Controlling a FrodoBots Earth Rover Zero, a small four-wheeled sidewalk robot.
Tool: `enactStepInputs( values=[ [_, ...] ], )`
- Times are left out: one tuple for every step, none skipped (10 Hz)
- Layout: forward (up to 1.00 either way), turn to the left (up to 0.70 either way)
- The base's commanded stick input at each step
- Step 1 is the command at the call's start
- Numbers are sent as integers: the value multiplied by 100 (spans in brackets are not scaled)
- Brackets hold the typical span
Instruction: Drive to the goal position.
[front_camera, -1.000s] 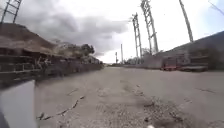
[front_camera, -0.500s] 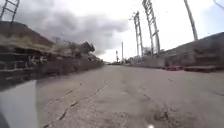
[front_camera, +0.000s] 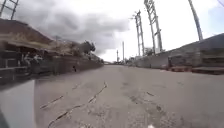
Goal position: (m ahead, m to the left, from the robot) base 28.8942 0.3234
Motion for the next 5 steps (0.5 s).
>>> enactStepInputs(
  values=[
    [70, 0],
    [70, 0],
    [70, 0],
    [70, 0],
    [70, 0]
  ],
)
